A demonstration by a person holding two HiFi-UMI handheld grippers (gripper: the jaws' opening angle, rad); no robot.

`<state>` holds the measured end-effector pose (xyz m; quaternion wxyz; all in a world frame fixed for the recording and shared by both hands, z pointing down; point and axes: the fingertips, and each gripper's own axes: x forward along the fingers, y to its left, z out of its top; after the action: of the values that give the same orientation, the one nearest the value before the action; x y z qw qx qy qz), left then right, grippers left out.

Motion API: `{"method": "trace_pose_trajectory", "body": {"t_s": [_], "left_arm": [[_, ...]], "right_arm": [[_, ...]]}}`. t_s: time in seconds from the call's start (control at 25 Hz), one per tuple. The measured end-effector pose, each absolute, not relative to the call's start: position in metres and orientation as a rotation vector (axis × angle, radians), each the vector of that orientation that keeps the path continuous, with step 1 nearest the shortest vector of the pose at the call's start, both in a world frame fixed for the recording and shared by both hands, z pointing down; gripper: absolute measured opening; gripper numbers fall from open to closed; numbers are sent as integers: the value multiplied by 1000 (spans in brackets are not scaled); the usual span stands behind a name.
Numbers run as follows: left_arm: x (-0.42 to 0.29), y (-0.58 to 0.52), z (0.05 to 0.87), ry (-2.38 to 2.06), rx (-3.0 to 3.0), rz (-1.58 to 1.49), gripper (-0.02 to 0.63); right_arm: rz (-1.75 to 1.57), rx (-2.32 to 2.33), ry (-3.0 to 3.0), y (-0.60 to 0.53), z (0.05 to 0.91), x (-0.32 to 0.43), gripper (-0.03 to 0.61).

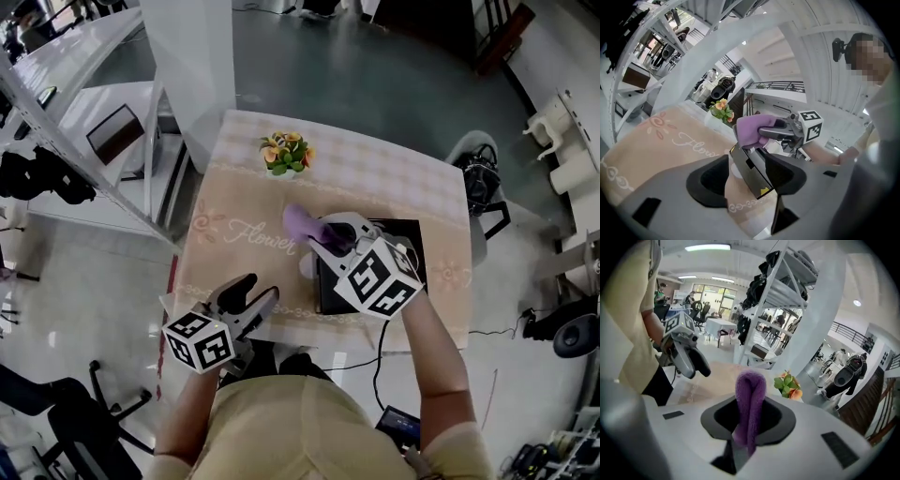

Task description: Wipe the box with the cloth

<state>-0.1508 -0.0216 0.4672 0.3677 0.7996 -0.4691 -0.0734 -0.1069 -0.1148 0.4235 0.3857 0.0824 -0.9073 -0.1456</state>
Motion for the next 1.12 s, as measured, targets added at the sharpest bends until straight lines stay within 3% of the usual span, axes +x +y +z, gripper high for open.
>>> {"method": "trace_pose_trajectory", "body": {"t_s": [0.4, 1.12], "left_arm": [[-163, -24, 473, -1147, 2065, -183, 235], [-188, -52, 482, -986, 2132, -134, 232]], "right_arm": [[-430, 138, -1883, -119, 510, -118, 78], [-215, 4, -1688, -44, 513, -96, 78]]}}
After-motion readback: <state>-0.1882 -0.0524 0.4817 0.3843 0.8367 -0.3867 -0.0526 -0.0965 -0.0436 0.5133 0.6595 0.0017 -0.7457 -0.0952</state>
